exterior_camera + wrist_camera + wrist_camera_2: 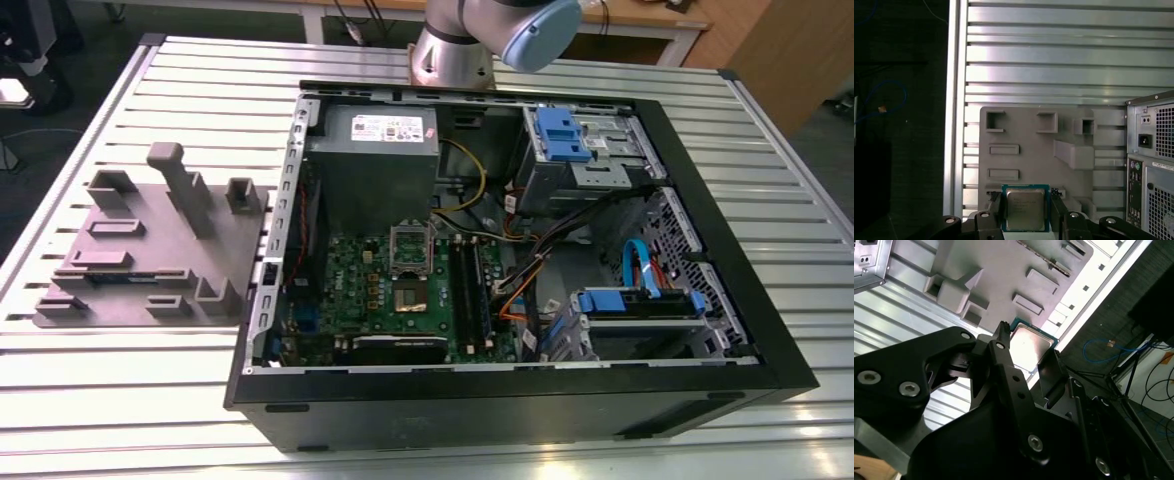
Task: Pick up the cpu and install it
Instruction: 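Pick up the cpu and move it towards the insertion slot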
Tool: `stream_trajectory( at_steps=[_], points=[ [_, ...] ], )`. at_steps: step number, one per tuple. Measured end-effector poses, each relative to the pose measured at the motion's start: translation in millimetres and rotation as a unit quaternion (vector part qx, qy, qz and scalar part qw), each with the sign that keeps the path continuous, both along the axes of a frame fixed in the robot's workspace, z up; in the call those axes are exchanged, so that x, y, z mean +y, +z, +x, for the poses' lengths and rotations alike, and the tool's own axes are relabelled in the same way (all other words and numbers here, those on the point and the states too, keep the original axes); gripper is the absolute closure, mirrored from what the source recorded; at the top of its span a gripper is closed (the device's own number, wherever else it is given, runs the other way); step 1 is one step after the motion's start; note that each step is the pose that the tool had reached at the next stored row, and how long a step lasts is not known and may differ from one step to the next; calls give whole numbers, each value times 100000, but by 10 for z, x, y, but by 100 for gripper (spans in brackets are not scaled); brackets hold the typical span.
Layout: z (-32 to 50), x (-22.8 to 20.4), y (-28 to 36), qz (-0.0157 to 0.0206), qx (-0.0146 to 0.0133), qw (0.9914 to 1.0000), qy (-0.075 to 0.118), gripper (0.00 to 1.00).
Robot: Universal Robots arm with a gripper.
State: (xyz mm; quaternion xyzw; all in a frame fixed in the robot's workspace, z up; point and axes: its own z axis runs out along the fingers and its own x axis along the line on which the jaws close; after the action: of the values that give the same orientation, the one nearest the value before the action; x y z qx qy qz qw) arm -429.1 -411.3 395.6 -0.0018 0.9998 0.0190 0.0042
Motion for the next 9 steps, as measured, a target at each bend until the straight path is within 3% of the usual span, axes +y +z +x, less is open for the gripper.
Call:
stream_trajectory(
  at_steps=[9],
  points=[
    [57, -1, 0, 4, -3, 100000, 4, 53]
  ],
)
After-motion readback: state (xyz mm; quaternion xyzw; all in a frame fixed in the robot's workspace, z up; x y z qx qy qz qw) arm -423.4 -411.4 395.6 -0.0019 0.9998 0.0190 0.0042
